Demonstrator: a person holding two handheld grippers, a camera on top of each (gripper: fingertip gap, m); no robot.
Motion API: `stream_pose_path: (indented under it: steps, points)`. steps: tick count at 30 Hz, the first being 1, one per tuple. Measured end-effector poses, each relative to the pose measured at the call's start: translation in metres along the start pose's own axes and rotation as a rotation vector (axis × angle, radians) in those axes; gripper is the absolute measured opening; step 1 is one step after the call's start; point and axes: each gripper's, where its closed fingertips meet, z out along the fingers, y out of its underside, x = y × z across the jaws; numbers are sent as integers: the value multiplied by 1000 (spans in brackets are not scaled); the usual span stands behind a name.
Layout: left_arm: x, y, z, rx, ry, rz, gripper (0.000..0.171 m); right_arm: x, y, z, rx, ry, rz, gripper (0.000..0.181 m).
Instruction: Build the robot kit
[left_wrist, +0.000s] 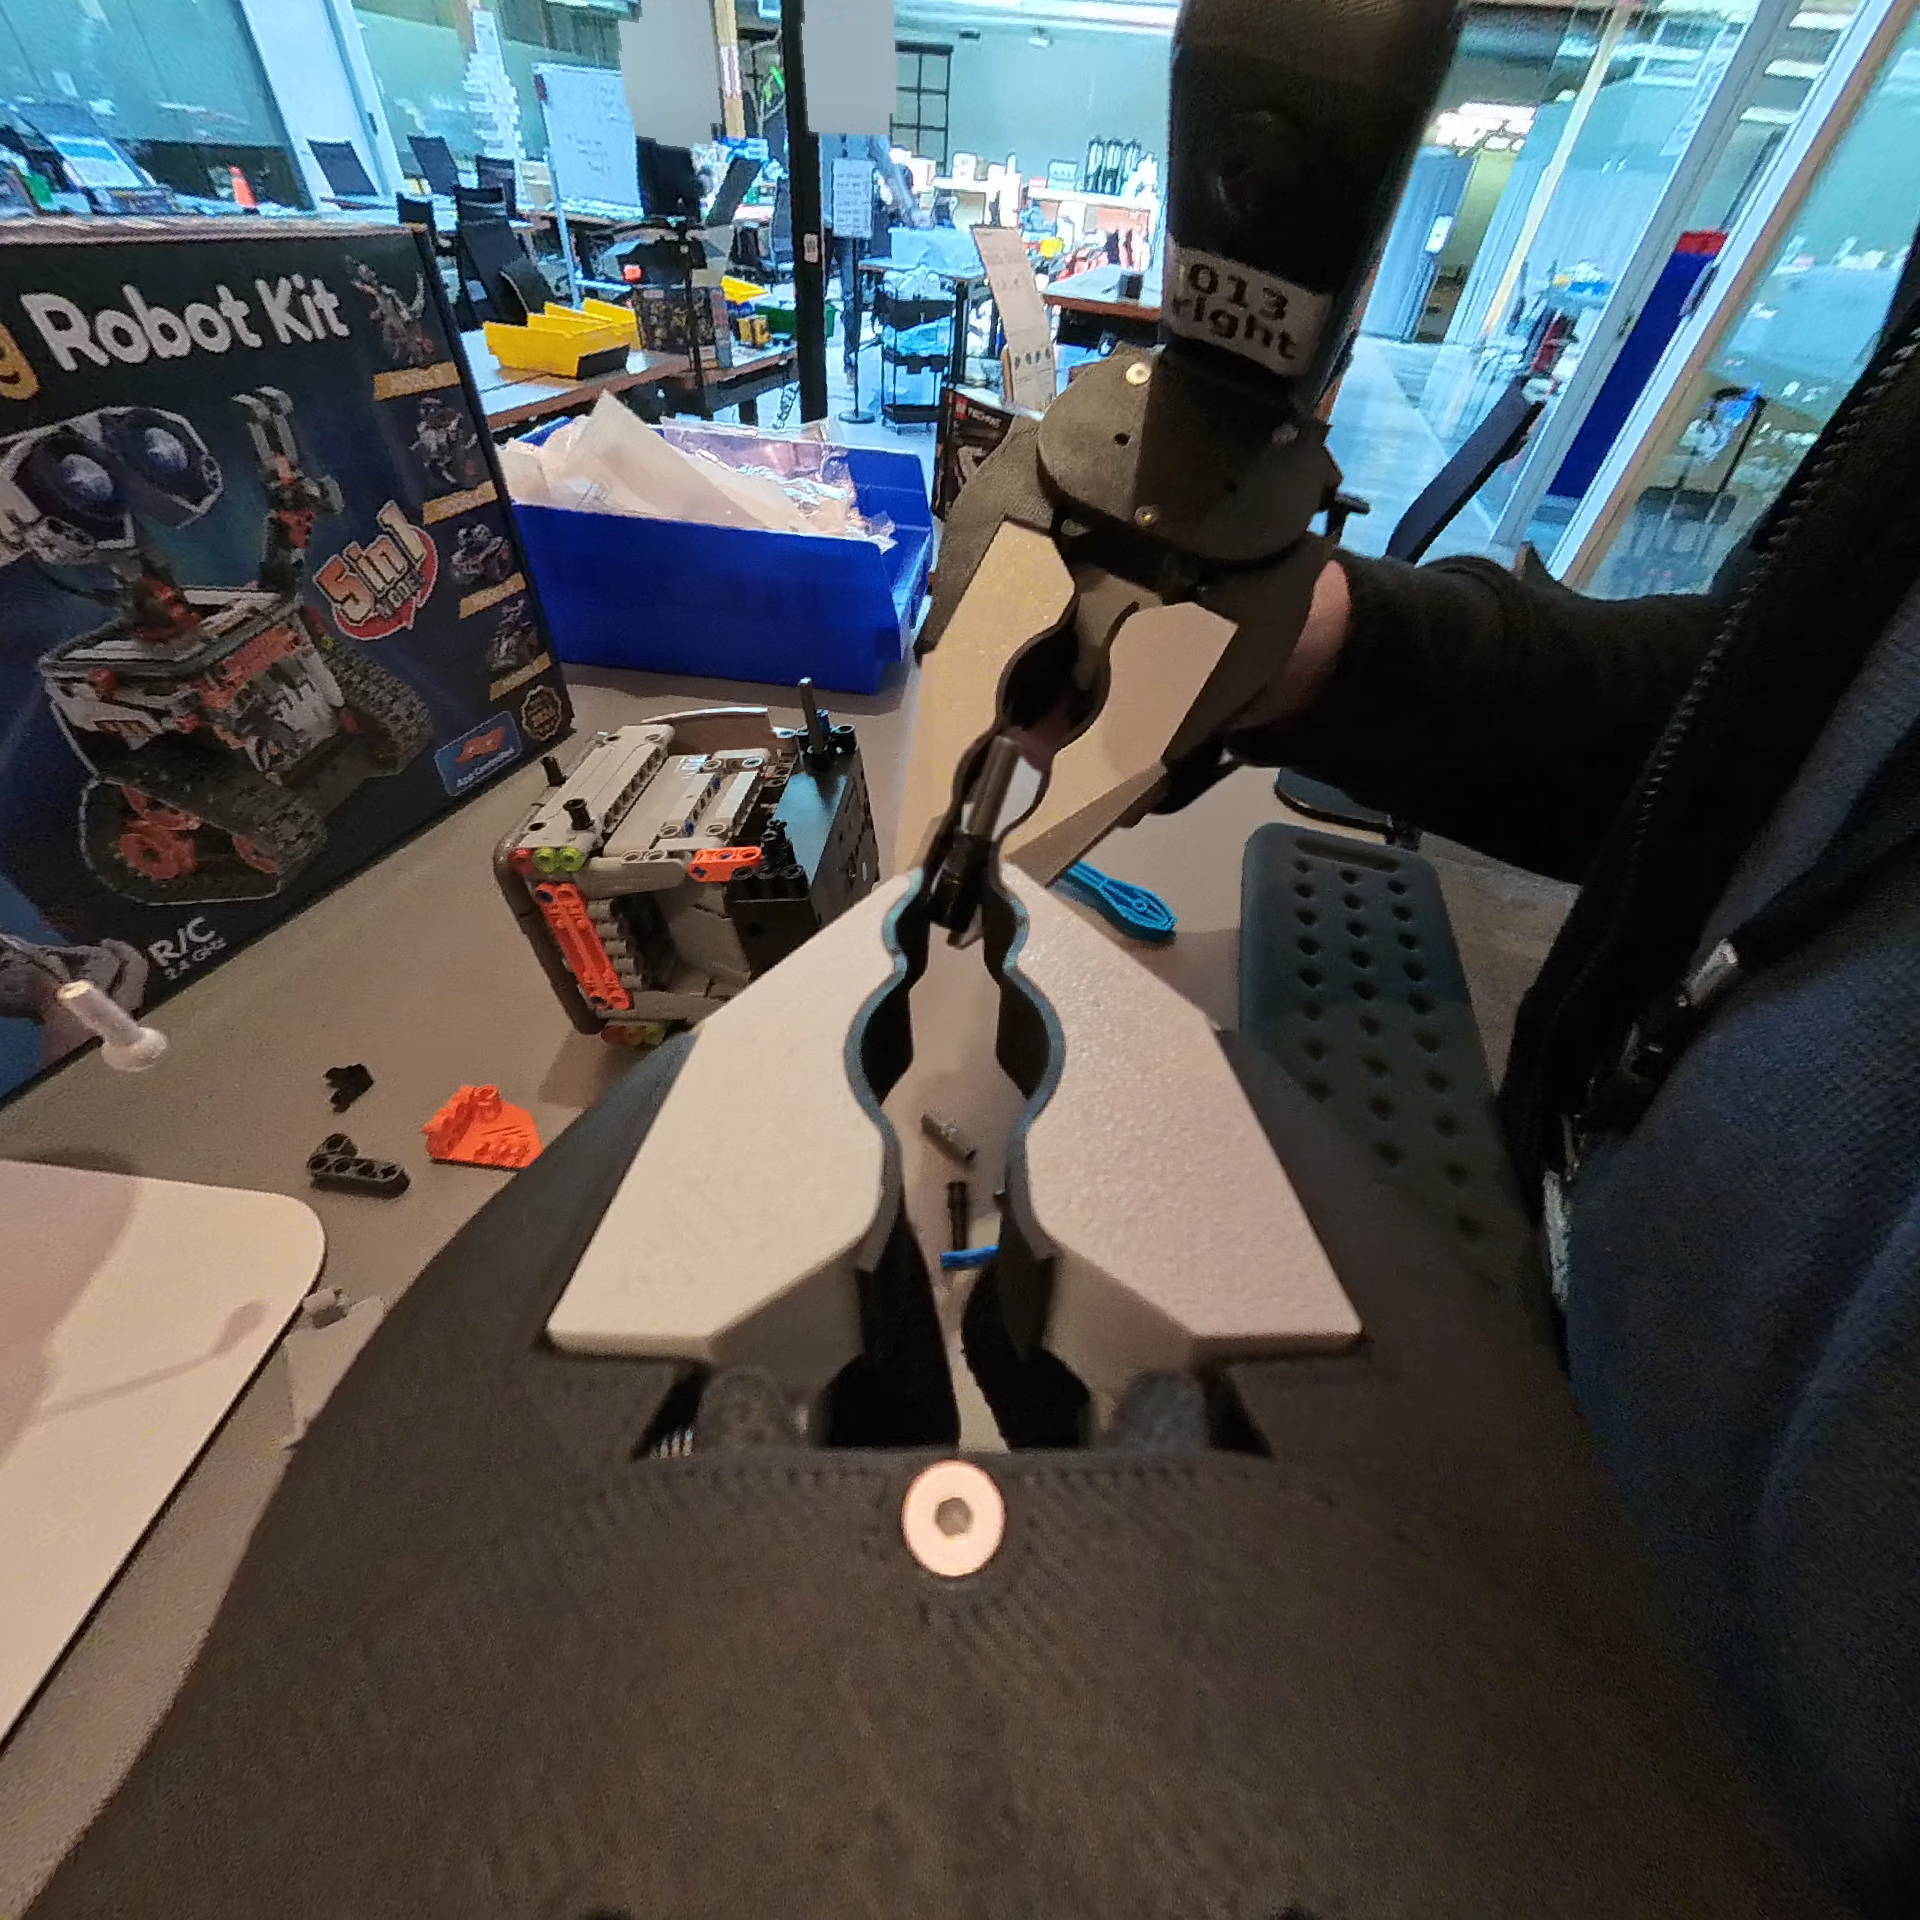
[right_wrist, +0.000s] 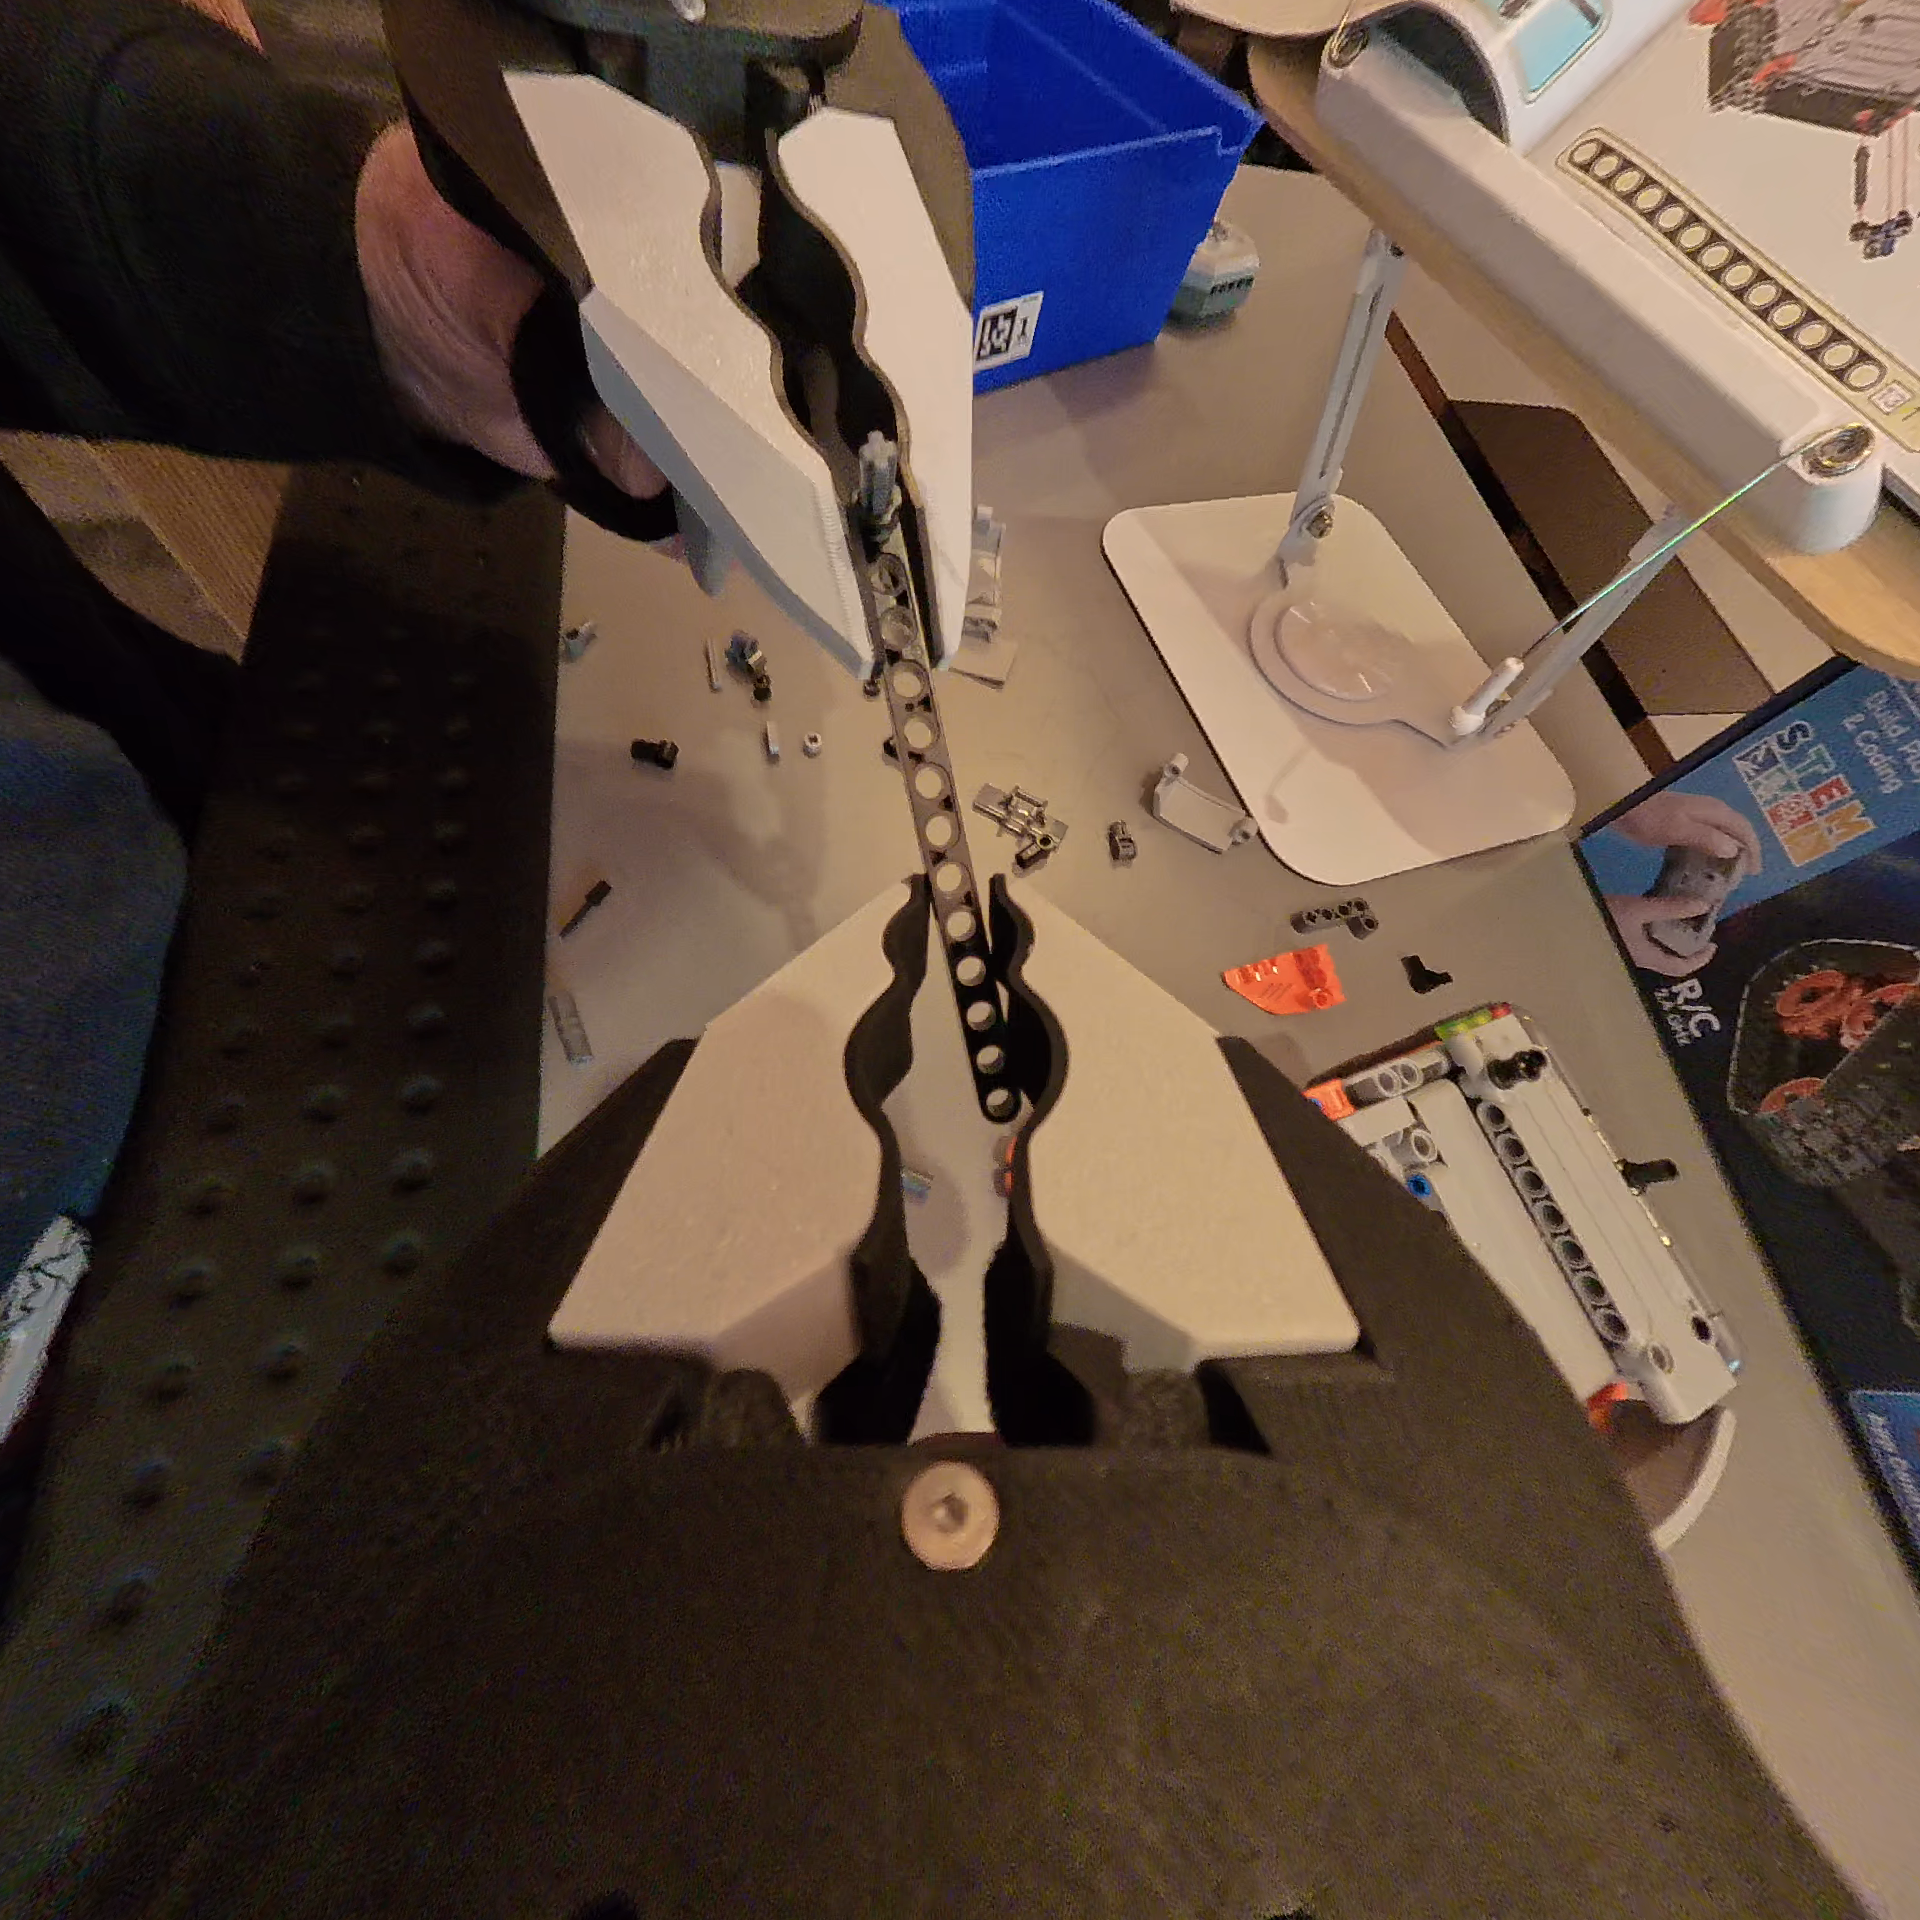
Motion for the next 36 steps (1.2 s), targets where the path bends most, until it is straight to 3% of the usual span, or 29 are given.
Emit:
stream_pose_path:
  steps: [5, 13, 24, 36]
  points:
    - [-1, -6, -2, 45, 19, -43, 8, 2, -2, -8, 67, -19, 67, 17]
    - [-2, -13, -3, 121, 57, -124, 8, 4, 2, -16, 118, -34, 104, 9]
    - [3, -7, 2, 73, 84, -98, 8, -3, 11, -18, 53, -85, 59, 7]
    - [14, -4, 9, 91, 146, -140, 7, -8, 11, -36, 139, -94, 111, 11]
